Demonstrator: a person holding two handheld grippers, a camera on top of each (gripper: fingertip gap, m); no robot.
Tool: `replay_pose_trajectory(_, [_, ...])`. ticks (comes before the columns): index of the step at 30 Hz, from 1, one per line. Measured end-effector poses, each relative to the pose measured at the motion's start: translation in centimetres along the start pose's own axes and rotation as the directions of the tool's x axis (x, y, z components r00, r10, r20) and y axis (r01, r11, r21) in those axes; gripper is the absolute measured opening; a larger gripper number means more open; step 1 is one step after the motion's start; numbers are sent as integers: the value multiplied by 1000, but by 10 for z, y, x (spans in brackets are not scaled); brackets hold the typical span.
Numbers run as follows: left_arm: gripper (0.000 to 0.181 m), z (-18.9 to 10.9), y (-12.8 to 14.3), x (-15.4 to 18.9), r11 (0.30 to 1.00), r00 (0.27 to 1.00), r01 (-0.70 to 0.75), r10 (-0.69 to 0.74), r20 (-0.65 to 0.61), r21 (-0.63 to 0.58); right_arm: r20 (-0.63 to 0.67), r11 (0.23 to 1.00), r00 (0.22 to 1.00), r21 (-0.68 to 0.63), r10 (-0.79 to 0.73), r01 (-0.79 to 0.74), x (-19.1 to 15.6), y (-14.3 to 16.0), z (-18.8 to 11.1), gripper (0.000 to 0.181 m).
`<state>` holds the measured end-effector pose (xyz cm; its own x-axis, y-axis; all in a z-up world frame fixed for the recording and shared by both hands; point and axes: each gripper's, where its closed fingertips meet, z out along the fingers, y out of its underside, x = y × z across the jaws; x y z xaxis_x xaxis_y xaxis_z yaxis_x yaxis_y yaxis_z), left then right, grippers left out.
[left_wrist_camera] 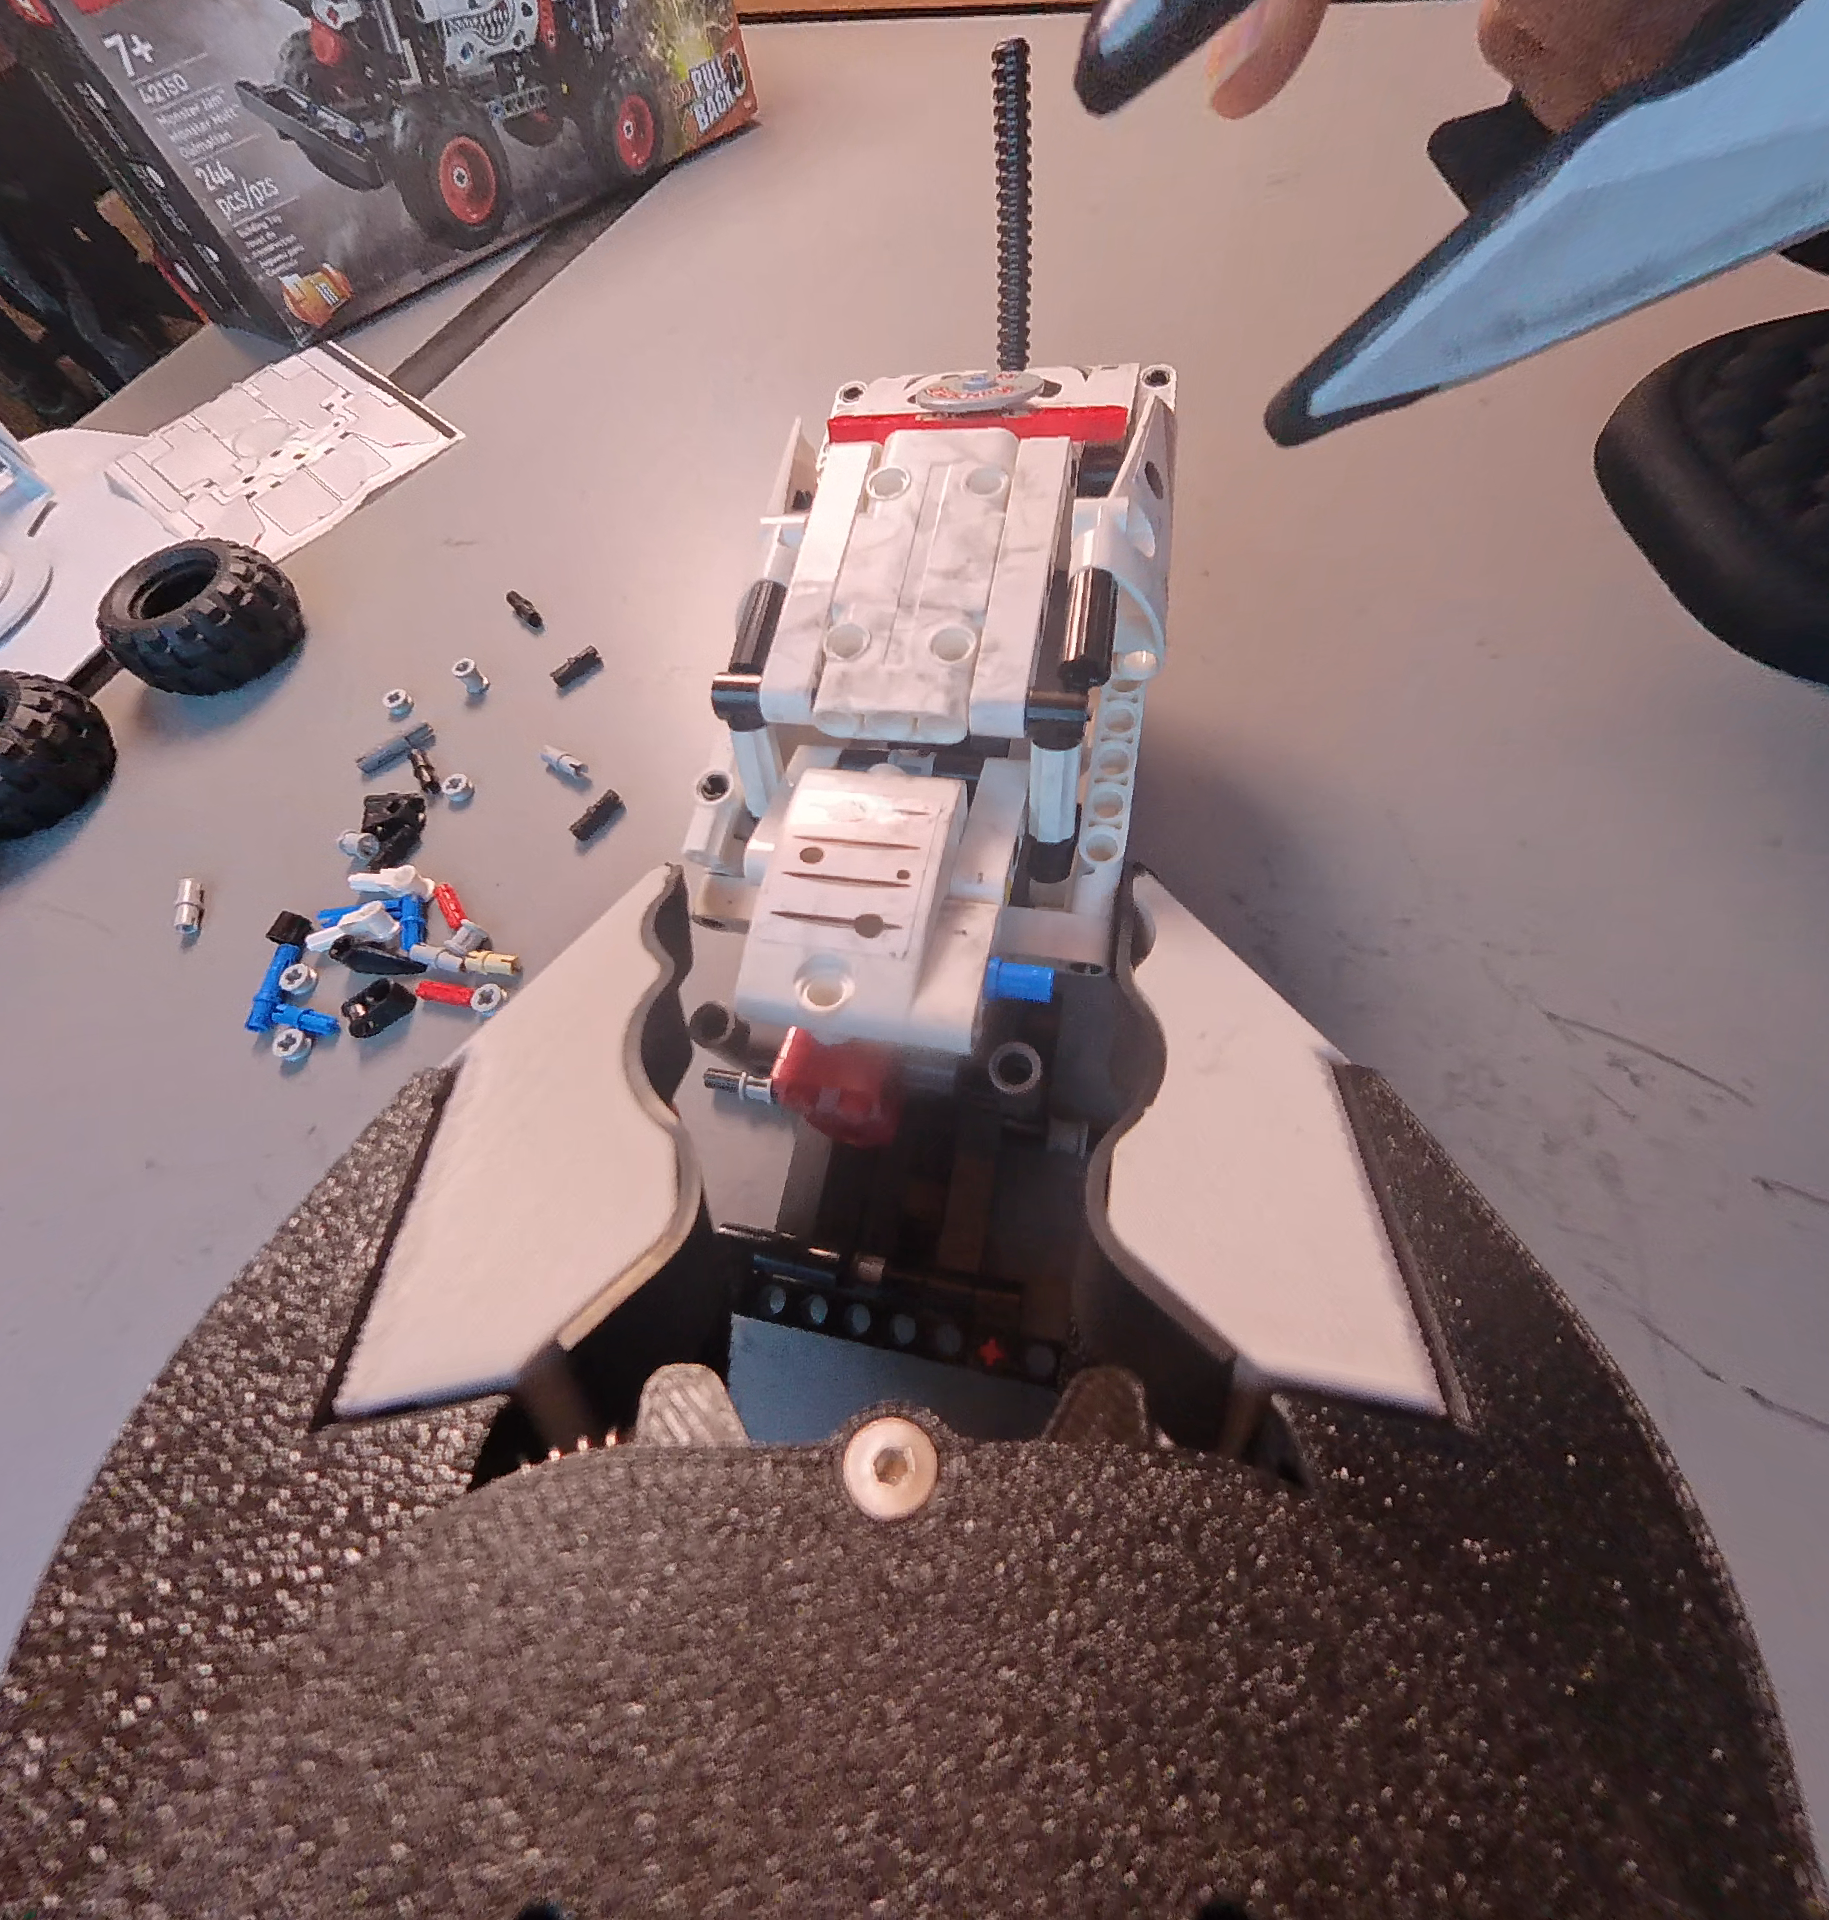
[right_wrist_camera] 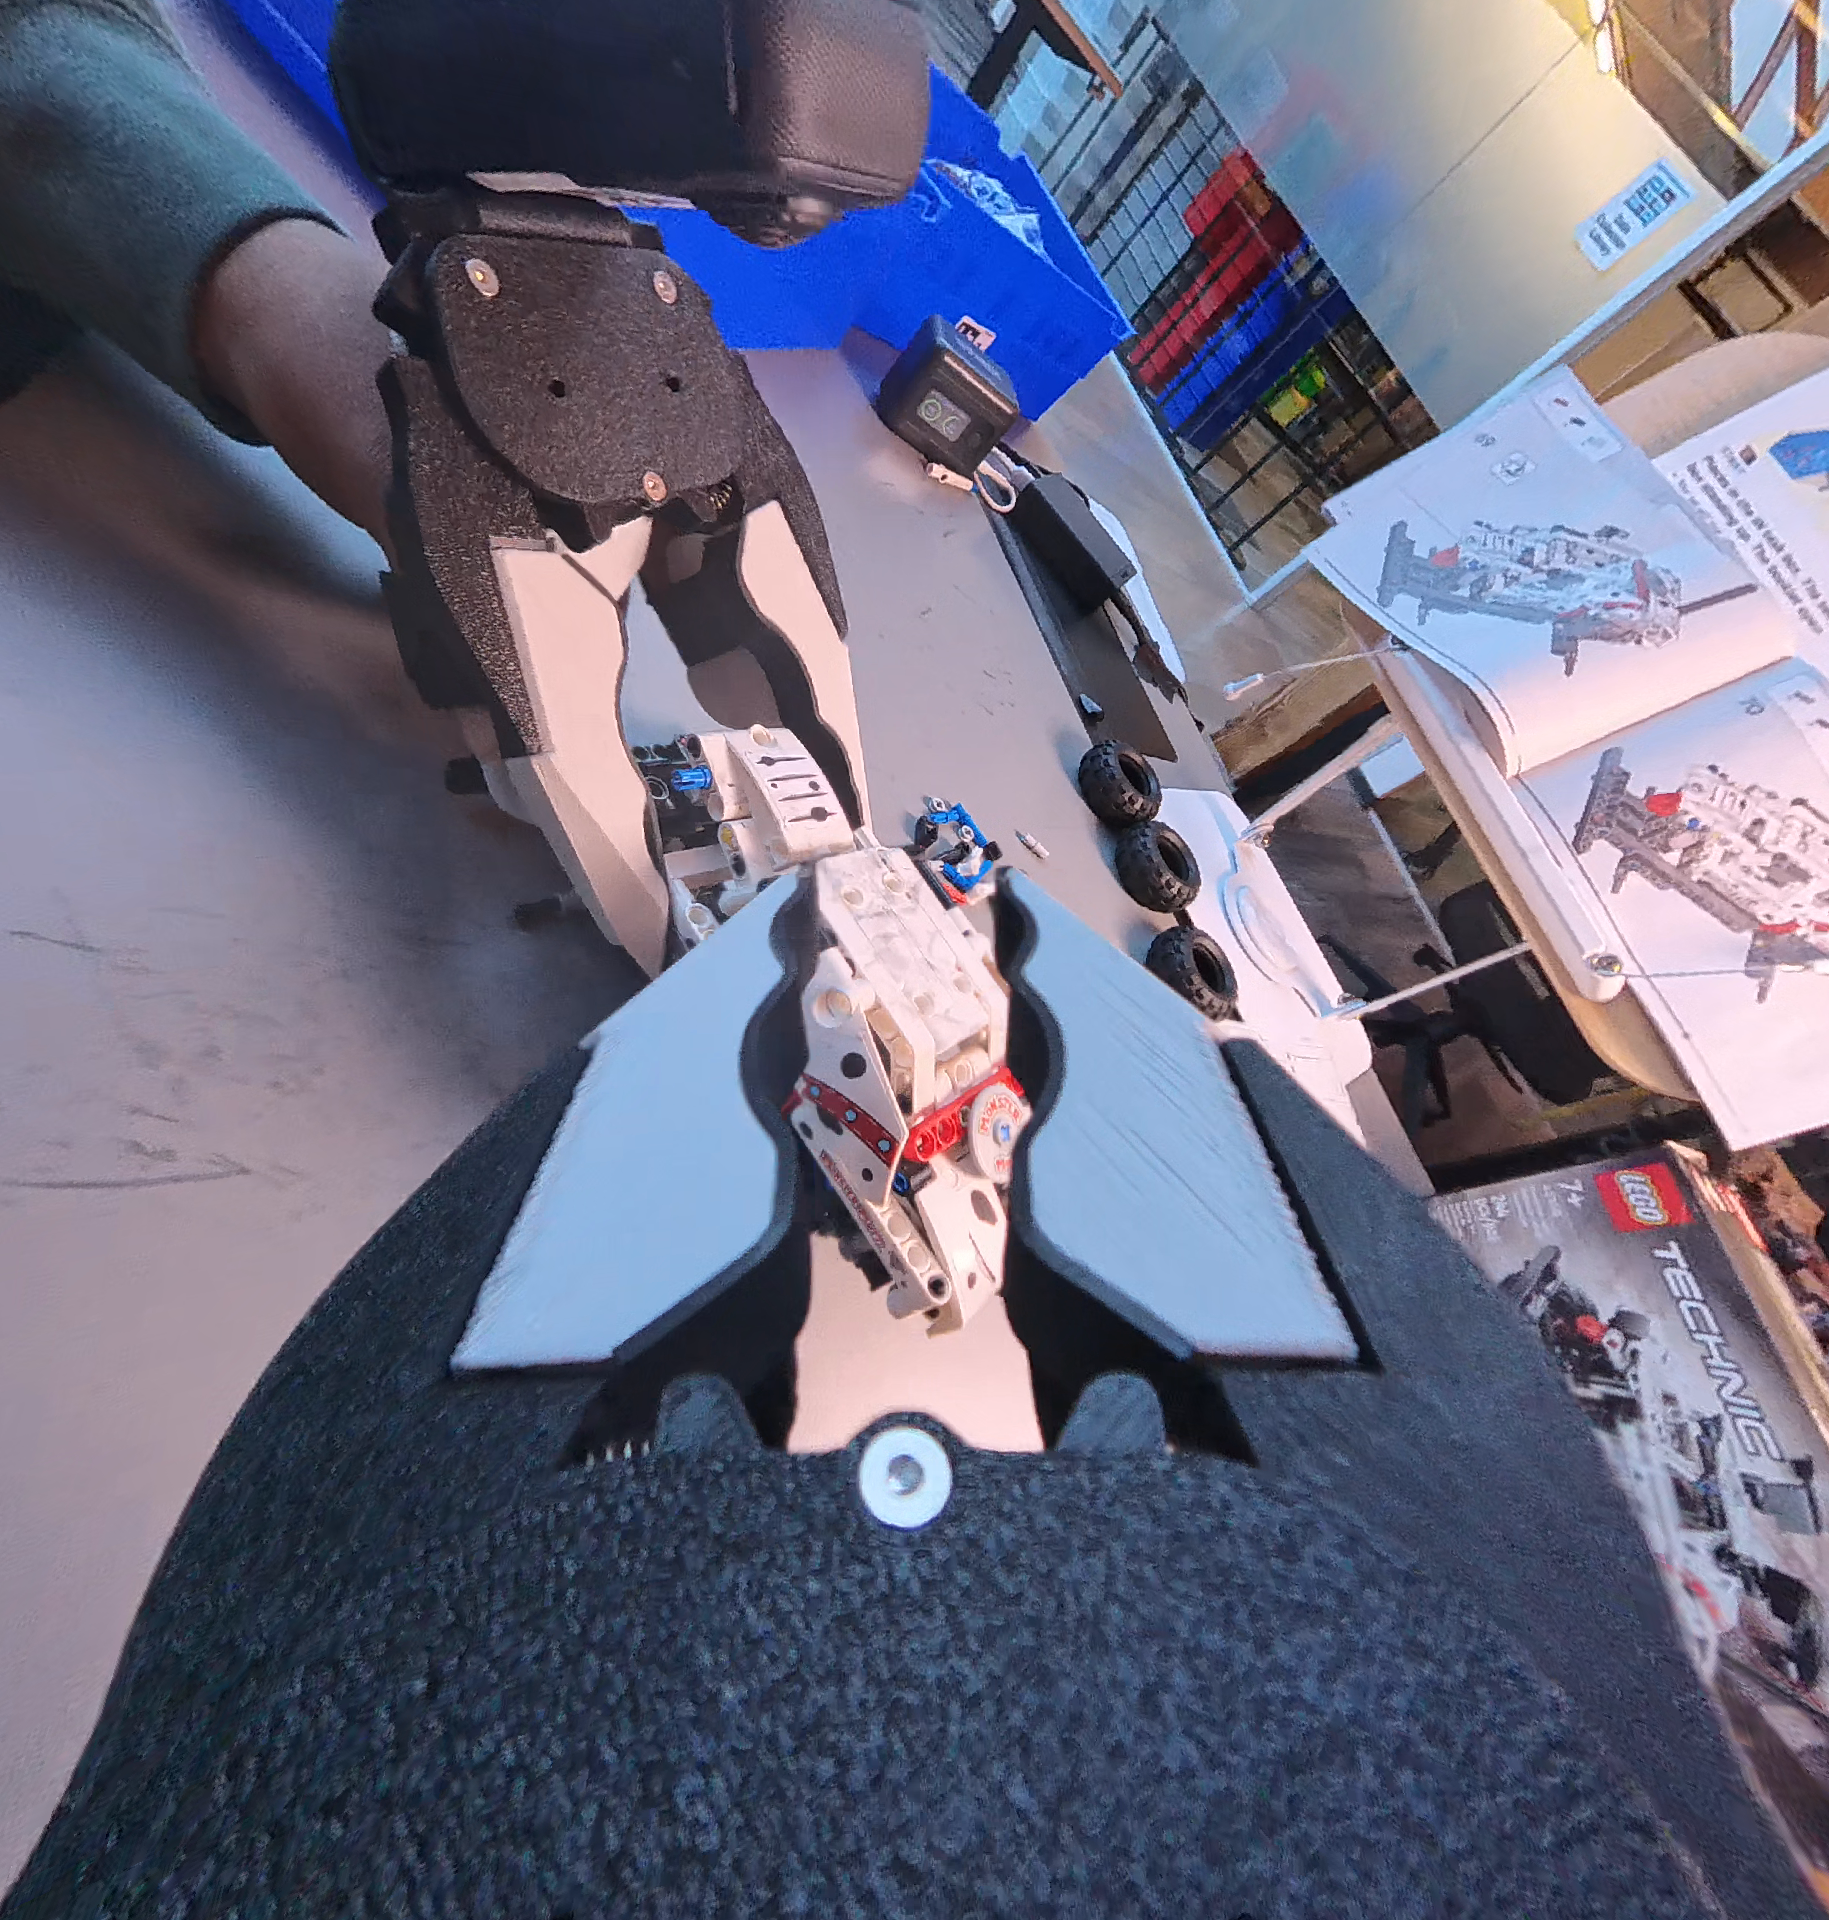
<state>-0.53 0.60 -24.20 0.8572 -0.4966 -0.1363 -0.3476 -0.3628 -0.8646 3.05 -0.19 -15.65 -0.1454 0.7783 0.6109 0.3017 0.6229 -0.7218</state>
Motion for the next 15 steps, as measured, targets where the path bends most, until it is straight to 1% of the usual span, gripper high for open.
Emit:
replay_pose_trajectory(2, [81,-1,-1,0,1000,1000,0,0,-5,11,-10,999,999,-1,32,-32,2,3,-2,45])
replay_pose_trajectory(4, [80,-3,-2,0,1000,1000,3,-3,-8,15,-18,998,998,6,60,-60,4,6,-6,47])
replay_pose_trajectory(5, [79,-3,-1,0,1000,1000,4,-4,-8,15,-21,997,997,11,76,-75,5,7,-9,44])
replay_pose_trajectory(6, [79,-4,-1,0,1000,1000,4,-4,-11,15,-20,996,996,13,88,-88,5,9,-11,35])
replay_pose_trajectory(8, [78,-5,0,0,1000,1000,2,-2,-14,15,-11,995,995,2,97,-97,4,16,-16,10])
replay_pose_trajectory(9, [78,-5,0,0,1000,1000,3,-2,-17,16,-12,995,995,-9,98,-98,4,20,-17,3])
replay_pose_trajectory(10, [78,-5,0,1,1000,1000,4,-3,-19,17,-12,995,996,-19,93,-93,3,23,-18,0])
replay_pose_trajectory(11, [78,-5,-1,1,1000,1000,4,-4,-22,19,-8,996,996,-31,87,-88,2,26,-19,1])
replay_pose_trajectory(15, [81,-10,-9,4,998,999,10,-7,-46,60,29,996,999,-83,32,-30,-6,31,-14,15])
